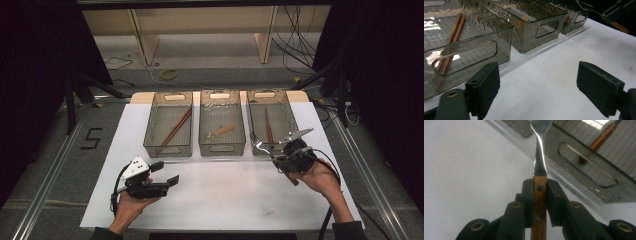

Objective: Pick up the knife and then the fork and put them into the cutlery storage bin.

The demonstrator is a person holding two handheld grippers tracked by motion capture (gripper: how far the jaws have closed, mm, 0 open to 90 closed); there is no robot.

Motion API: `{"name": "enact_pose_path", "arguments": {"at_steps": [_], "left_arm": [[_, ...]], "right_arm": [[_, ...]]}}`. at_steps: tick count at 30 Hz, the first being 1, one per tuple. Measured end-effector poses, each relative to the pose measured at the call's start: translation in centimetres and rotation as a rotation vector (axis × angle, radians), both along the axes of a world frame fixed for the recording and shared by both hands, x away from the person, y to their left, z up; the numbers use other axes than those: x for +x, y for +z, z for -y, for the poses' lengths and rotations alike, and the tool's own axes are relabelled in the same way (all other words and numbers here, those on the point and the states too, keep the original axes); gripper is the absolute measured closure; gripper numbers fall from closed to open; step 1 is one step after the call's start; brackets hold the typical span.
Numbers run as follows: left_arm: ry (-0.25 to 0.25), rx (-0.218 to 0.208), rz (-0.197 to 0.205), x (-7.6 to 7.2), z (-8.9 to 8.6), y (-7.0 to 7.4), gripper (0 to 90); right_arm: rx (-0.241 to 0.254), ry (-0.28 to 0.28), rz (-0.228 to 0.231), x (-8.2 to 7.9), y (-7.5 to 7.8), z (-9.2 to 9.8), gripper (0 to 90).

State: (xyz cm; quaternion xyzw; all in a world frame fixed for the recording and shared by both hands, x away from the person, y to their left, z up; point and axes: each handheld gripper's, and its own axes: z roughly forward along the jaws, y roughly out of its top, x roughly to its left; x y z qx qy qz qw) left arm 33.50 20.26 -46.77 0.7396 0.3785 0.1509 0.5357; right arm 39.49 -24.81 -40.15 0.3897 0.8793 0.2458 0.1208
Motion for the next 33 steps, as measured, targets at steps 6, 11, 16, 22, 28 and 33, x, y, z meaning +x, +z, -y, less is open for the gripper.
{"name": "enact_pose_path", "arguments": {"at_steps": [6, 11, 16, 22, 28, 33], "left_arm": [[0.004, -0.003, 0.002, -0.1, 0.0, 0.0, 18.3], [0.005, -0.008, 0.001, -0.1, 0.0, 0.0, 18.3], [0.005, -0.008, 0.000, -0.1, 0.0, 0.0, 18.3], [0.003, -0.008, 0.001, -0.1, 0.0, 0.0, 18.3], [0.005, -0.012, 0.002, -0.1, 0.0, 0.0, 18.3], [0.005, -0.013, 0.003, -0.1, 0.0, 0.0, 18.3]], "right_arm": [[0.026, -0.010, 0.015, 1.1, 0.7, -0.2, 77.8], [0.037, -0.021, 0.027, 2.2, 1.5, -0.4, 77.8], [0.046, -0.035, 0.035, 3.4, 2.0, -0.7, 77.9], [0.060, -0.062, 0.045, 4.7, 2.7, -0.9, 77.9], [0.065, -0.076, 0.058, 5.9, 3.4, -1.0, 77.9], [0.066, -0.086, 0.069, 6.9, 3.8, -1.1, 77.9]]}}
